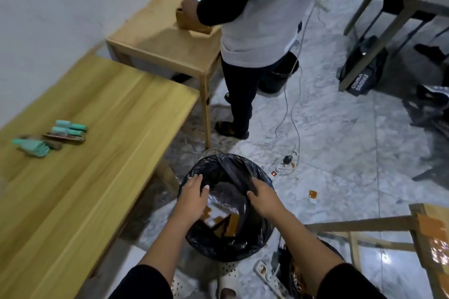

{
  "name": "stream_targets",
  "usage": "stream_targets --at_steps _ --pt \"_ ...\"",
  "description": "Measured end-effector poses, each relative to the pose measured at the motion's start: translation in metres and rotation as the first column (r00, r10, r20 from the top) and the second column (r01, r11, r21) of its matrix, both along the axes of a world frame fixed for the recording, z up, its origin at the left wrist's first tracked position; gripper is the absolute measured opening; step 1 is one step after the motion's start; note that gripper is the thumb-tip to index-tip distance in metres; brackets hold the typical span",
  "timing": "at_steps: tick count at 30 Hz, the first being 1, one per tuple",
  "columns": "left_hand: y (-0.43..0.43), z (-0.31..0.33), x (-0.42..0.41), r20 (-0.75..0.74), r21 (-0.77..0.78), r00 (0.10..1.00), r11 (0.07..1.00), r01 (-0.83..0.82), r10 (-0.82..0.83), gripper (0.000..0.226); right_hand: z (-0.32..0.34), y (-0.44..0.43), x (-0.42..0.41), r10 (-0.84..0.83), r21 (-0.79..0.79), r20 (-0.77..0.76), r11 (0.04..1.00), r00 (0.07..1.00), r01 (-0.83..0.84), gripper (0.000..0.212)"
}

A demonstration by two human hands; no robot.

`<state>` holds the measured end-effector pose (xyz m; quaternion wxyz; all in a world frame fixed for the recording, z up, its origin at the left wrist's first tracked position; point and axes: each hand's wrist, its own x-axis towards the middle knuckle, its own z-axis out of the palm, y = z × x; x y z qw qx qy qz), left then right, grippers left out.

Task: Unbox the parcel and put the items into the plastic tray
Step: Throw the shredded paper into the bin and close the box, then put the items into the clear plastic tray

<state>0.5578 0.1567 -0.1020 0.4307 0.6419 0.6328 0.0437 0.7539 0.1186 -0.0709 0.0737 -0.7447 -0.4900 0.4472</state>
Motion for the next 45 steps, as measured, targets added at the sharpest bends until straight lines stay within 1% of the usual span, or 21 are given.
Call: stream_targets --at_steps 3,6,8,11,13,15,17,18,20,22,24,26,29,32,34,36,37,38,41,43,45 --pt "0.021 0.027 -0.017 -0.003 0.129 1.000 0.992 0.002 -0.001 0.052 0.025 0.031 -0.023 0.048 0.101 0.027 0.994 0.998 -0.051 0.053" --pt "0.044 0.055 -0.049 0.000 0.215 0.999 0.976 -0.033 0.033 0.052 0.050 0.064 -0.064 0.102 0.171 0.014 0.980 0.995 -0.103 0.052" --pt "0.057 0.070 -0.077 -0.008 0.266 0.996 0.961 -0.079 0.084 0.051 0.062 0.085 -0.094 0.133 0.210 0.016 0.969 0.991 -0.133 0.052" --pt "0.074 0.091 -0.135 -0.025 0.317 0.979 0.930 -0.185 0.203 0.050 0.077 0.117 -0.150 0.225 0.231 0.013 0.947 0.974 -0.222 0.053" --pt "0.083 0.103 -0.175 -0.025 0.378 0.950 0.883 -0.278 0.310 0.047 0.082 0.134 -0.186 0.280 0.225 -0.005 0.936 0.960 -0.271 0.053" --pt "0.085 0.110 -0.222 -0.025 0.432 0.886 0.804 -0.409 0.464 0.044 0.082 0.150 -0.225 0.345 0.236 -0.004 0.912 0.939 -0.334 0.053" --pt "0.080 0.108 -0.273 -0.044 0.443 0.767 0.700 -0.560 0.641 0.044 0.077 0.165 -0.261 0.415 0.268 0.002 0.876 0.910 -0.400 0.052" --pt "0.076 0.105 -0.295 -0.064 0.453 0.706 0.651 -0.609 0.705 0.044 0.075 0.171 -0.275 0.444 0.283 0.006 0.859 0.896 -0.427 0.051" --pt "0.067 0.096 -0.340 -0.080 0.474 0.587 0.549 -0.689 0.805 0.046 0.067 0.188 -0.308 0.499 0.293 0.002 0.828 0.867 -0.477 0.050" --pt "0.059 0.087 -0.375 -0.082 0.438 0.469 0.455 -0.776 0.879 0.050 0.057 0.205 -0.338 0.550 0.311 0.004 0.793 0.835 -0.524 0.049" --pt "0.052 0.075 -0.399 -0.109 0.410 0.392 0.400 -0.820 0.914 0.055 0.045 0.220 -0.364 0.600 0.331 0.007 0.754 0.800 -0.568 0.052" --pt "0.049 0.059 -0.417 -0.117 0.397 0.348 0.365 -0.842 0.930 0.057 0.032 0.232 -0.389 0.634 0.317 0.028 0.728 0.773 -0.608 0.060" --pt "0.051 0.040 -0.431 -0.037 0.343 0.327 0.319 -0.883 0.944 0.057 0.013 0.242 -0.416 0.652 0.308 0.143 0.686 0.745 -0.659 0.078" --pt "0.057 0.031 -0.434 0.026 0.314 0.319 0.295 -0.902 0.948 0.056 -0.002 0.245 -0.438 0.625 0.299 0.271 0.668 0.732 -0.681 0.098" --pt "0.058 0.021 -0.435 0.076 0.316 0.297 0.259 -0.913 0.952 0.056 -0.007 0.245 -0.451 0.603 0.305 0.320 0.664 0.731 -0.682 0.108" --pt "0.058 0.008 -0.437 0.145 0.277 0.259 0.212 -0.937 0.955 0.062 -0.007 0.247 -0.462 0.597 0.309 0.349 0.654 0.722 -0.691 0.114" --pt "0.057 -0.002 -0.441 0.166 0.261 0.237 0.189 -0.947 0.957 0.068 -0.007 0.248 -0.467 0.598 0.304 0.361 0.650 0.716 -0.696 0.115" --pt "0.057 -0.008 -0.443 0.177 0.256 0.234 0.184 -0.949 0.956 0.070 -0.007 0.250 -0.472 0.599 0.297 0.374 0.646 0.708 -0.703 0.115" --pt "0.066 0.009 -0.436 0.212 0.263 0.238 0.179 -0.948 0.948 0.055 -0.009 0.259 -0.487 0.600 0.282 0.417 0.628 0.683 -0.725 0.110" --pt "0.071 0.016 -0.430 0.283 0.242 0.220 0.153 -0.958 0.934 0.053 -0.010 0.264 -0.494 0.592 0.280 0.460 0.610 0.662 -0.741 0.104" --pt "0.072 0.017 -0.427 0.321 0.222 0.193 0.124 -0.967 0.927 0.053 -0.012 0.267 -0.501 0.582 0.274 0.509 0.589 0.634 -0.760 0.101"
